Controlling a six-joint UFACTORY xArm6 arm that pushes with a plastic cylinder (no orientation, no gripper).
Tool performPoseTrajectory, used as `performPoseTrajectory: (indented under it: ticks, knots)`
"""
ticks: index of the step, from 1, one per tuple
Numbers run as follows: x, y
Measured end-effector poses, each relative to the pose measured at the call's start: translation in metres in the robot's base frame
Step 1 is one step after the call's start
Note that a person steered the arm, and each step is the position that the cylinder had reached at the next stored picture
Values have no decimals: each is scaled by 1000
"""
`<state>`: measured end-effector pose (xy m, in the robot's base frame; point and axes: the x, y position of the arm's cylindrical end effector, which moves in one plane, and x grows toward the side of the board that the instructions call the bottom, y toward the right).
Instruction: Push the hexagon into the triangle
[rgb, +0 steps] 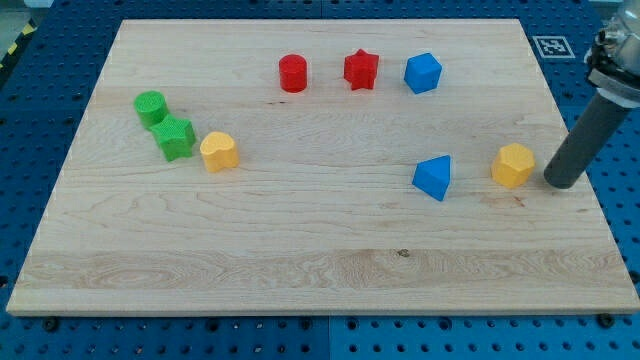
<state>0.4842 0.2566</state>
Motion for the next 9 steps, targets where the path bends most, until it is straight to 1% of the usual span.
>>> performPoseTrajectory:
  ticks: [1,2,3,4,9]
  knots:
    - [-2,-1]
    - [-15,-6]
    - [-17,-14]
    - [-9,-29]
    - [-3,-158]
